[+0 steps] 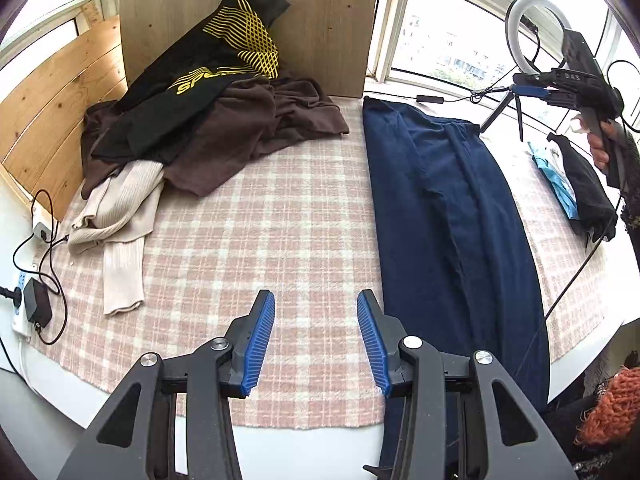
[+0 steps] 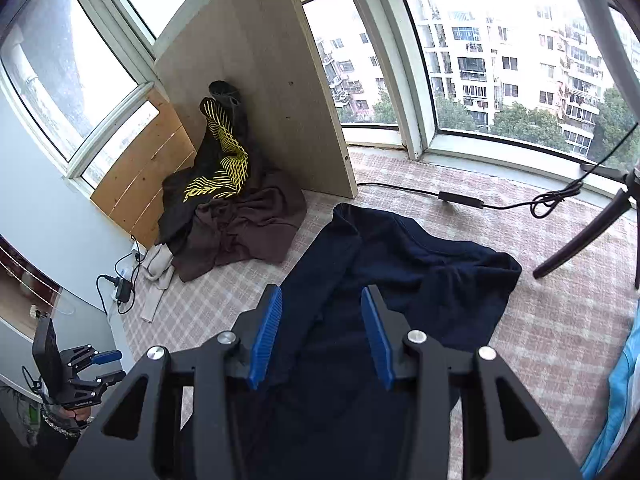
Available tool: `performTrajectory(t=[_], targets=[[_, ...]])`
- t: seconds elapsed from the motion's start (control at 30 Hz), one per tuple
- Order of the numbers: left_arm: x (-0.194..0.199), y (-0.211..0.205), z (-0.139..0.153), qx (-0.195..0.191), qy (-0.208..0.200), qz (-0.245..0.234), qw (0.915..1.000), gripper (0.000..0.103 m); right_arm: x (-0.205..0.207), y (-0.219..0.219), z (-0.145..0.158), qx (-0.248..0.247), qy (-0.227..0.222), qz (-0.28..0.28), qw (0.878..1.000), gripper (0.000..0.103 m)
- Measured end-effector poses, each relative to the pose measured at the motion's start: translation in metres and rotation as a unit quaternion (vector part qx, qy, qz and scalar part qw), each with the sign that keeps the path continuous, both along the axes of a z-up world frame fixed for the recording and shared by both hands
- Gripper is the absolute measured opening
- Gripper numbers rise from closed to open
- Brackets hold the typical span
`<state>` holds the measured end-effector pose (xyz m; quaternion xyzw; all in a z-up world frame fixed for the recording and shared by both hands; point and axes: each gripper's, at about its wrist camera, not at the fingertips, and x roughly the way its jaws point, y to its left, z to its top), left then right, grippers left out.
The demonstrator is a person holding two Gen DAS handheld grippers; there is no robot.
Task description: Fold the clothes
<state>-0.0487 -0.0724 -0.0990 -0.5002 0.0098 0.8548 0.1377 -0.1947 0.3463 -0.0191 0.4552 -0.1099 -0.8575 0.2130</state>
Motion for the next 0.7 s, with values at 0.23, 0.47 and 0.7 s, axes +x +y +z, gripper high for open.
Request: performTrajectory(t=[0.23, 0.47, 0.7], targets=[[0.040, -0.031, -0.023, 0.032, -0.026, -0.074, 0.9964, 0.041, 0.168, 0.035, 0.021, -0.014, 0.008, -0.123, 0.992, 0.041], [0.095, -0.046, -0.045, 0.040, -0.061, -0.169, 0.9830, 0.041, 0.305, -0.007, -0.077, -0.033, -0.089, -0.232, 0.968, 0.041], [0.143, -0.055, -0.067, 0.057, -0.087, -0.202, 0.9738, 0.041, 0.342, -0.080, -0.129, -0.044, -0.141, -0.189, 0.971, 0.041]])
